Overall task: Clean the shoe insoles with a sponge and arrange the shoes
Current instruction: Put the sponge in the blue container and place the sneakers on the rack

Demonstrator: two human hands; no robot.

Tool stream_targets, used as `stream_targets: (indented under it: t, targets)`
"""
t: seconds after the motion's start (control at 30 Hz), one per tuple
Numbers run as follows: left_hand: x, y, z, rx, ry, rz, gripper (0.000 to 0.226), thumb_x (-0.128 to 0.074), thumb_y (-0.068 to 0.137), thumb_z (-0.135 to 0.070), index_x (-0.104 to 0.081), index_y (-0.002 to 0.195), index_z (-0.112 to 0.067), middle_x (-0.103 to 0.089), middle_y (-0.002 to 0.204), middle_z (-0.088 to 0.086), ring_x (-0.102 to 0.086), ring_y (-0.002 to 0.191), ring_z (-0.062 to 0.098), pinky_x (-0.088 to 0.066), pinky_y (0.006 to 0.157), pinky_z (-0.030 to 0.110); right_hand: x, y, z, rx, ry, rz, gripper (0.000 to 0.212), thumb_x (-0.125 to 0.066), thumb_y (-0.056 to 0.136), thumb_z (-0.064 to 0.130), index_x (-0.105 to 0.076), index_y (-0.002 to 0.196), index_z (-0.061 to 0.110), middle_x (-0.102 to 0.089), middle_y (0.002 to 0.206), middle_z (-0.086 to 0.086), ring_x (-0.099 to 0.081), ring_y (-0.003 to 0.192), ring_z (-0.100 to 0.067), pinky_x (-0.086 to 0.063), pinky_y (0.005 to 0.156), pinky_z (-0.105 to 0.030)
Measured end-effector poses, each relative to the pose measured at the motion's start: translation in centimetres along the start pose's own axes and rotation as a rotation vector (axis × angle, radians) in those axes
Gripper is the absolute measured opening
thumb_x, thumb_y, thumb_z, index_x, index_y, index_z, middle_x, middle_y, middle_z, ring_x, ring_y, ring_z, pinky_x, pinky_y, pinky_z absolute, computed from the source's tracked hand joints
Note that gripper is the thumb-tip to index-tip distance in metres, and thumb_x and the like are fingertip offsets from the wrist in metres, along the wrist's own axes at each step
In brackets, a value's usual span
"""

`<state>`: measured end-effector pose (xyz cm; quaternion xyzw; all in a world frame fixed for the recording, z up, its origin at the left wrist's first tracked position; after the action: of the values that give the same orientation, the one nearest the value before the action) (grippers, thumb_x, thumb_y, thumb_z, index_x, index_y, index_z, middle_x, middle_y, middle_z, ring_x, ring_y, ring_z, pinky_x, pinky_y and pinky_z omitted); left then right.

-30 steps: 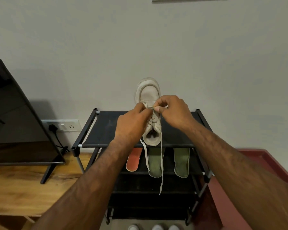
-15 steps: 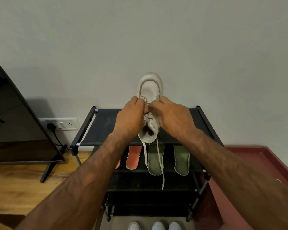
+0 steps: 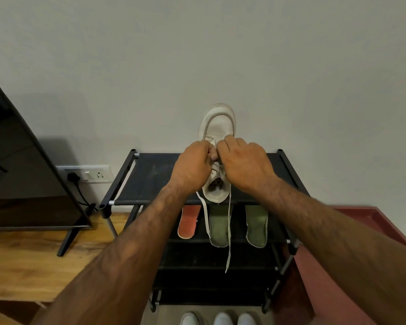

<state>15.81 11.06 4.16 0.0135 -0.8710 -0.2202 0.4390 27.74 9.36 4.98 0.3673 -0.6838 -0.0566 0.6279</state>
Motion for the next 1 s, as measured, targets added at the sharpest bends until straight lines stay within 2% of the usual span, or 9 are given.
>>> stream_targets:
  t: [0.13, 0.3, 0.37, 0.5, 0.6, 0.7, 0.8, 0.93, 1.0]
  targets:
    - [0.1, -0.4, 0.7, 0.056, -0.142, -0.066, 0.011, -0.053, 0.100, -0.009, -0.055, 0.097, -0.019, -0.064, 0.091, -0.006, -0.062, 0.082, 0.014, -0.052, 0.072, 0.031, -0.5, 0.0, -1.6, -0.255, 0.451, 0.047, 0.014, -0.049, 0.092, 0.007, -0.047, 0.100, 0.018, -0.052, 0.098, 0.000, -0.051, 0.078, -0.020, -0.044, 0.065, -0.037]
    - [-0.2, -1.4, 1.1, -0.106, 0.026, -0.092, 0.009, -0.064, 0.099, -0.019, -0.071, 0.104, -0.018, -0.065, 0.102, -0.002, -0.063, 0.092, 0.018, -0.053, 0.083, 0.039, -1.0, -0.2, -1.6, -0.257, 0.496, 0.067, 0.016, -0.046, 0.094, 0.004, -0.047, 0.097, 0.020, -0.052, 0.095, 0.001, -0.053, 0.077, -0.019, -0.048, 0.066, -0.038]
    - [-0.5, -1.9, 0.9, -0.187, 0.124, -0.123, 0.017, -0.063, 0.099, -0.022, -0.074, 0.110, -0.015, -0.065, 0.108, 0.002, -0.065, 0.092, 0.024, -0.055, 0.078, 0.043, -0.9, -0.1, -1.6, -0.263, 0.492, 0.069, 0.017, -0.048, 0.092, 0.003, -0.047, 0.098, 0.019, -0.052, 0.096, 0.001, -0.052, 0.076, -0.019, -0.049, 0.066, -0.039]
    - [-0.9, -2.5, -0.2, -0.324, 0.313, -0.151, 0.021, -0.079, 0.086, -0.016, -0.074, 0.106, -0.010, -0.066, 0.105, 0.007, -0.067, 0.070, 0.031, -0.055, 0.054, 0.041, -0.9, 0.0, -1.3, -0.284, 0.455, 0.082, 0.017, -0.054, 0.091, 0.006, -0.048, 0.103, 0.017, -0.053, 0.100, -0.001, -0.052, 0.076, -0.018, -0.043, 0.064, -0.034]
    - [-1.4, -2.1, -1.0, -0.380, 0.435, -0.055, 0.029, -0.086, 0.072, -0.006, -0.073, 0.099, -0.007, -0.064, 0.099, 0.010, -0.059, 0.052, 0.033, -0.041, 0.044, 0.032, -0.9, 0.1, -1.1, -0.285, 0.434, 0.094, 0.017, -0.054, 0.091, 0.006, -0.051, 0.106, 0.013, -0.053, 0.101, -0.003, -0.052, 0.076, -0.019, -0.040, 0.064, -0.032]
    - [-1.3, -1.7, -1.3, -0.442, 0.563, -0.011, 0.032, -0.085, 0.068, -0.001, -0.070, 0.096, -0.007, -0.061, 0.097, 0.010, -0.053, 0.047, 0.031, -0.028, 0.045, 0.029, -0.9, 0.1, -1.4, -0.303, 0.452, 0.080, 0.015, -0.053, 0.092, 0.007, -0.052, 0.106, 0.013, -0.056, 0.102, -0.004, -0.055, 0.079, -0.021, -0.048, 0.066, -0.036]
    - [-0.8, -1.5, -1.8, -0.473, 0.585, -0.013, 0.033, -0.081, 0.073, -0.002, -0.064, 0.101, -0.004, -0.059, 0.099, 0.012, -0.053, 0.055, 0.027, -0.027, 0.046, 0.030, -1.0, 0.1, -1.3, -0.287, 0.447, 0.065, 0.015, -0.053, 0.094, 0.008, -0.051, 0.106, 0.016, -0.056, 0.103, -0.003, -0.055, 0.080, -0.020, -0.047, 0.067, -0.035]
    - [-0.7, -0.9, -0.9, -0.291, 0.578, -0.055, 0.027, -0.062, 0.096, -0.013, -0.052, 0.120, -0.009, -0.050, 0.120, 0.008, -0.057, 0.087, 0.024, -0.036, 0.057, 0.035, -1.3, -0.2, -0.9, -0.244, 0.469, 0.009, 0.012, -0.056, 0.101, 0.016, -0.050, 0.110, 0.022, -0.057, 0.106, 0.002, -0.059, 0.082, -0.017, -0.056, 0.072, -0.040]
    - [-0.5, -0.9, -0.5, -0.211, 0.519, -0.073, 0.021, -0.057, 0.098, -0.014, -0.050, 0.118, -0.011, -0.048, 0.119, 0.006, -0.051, 0.086, 0.021, -0.034, 0.060, 0.034, -1.6, -0.6, -0.4, -0.189, 0.456, 0.010, 0.012, -0.056, 0.102, 0.019, -0.054, 0.113, 0.022, -0.055, 0.106, 0.003, -0.058, 0.081, -0.017, -0.056, 0.072, -0.042]
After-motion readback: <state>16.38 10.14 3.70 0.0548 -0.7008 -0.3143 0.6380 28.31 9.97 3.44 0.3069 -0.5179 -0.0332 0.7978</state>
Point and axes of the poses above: each hand's wrist, its own y-axis towards the middle knuckle, its own x-axis out of the back of the hand, z = x × y, the point moved 6 cm from there along y, towards the middle knuckle
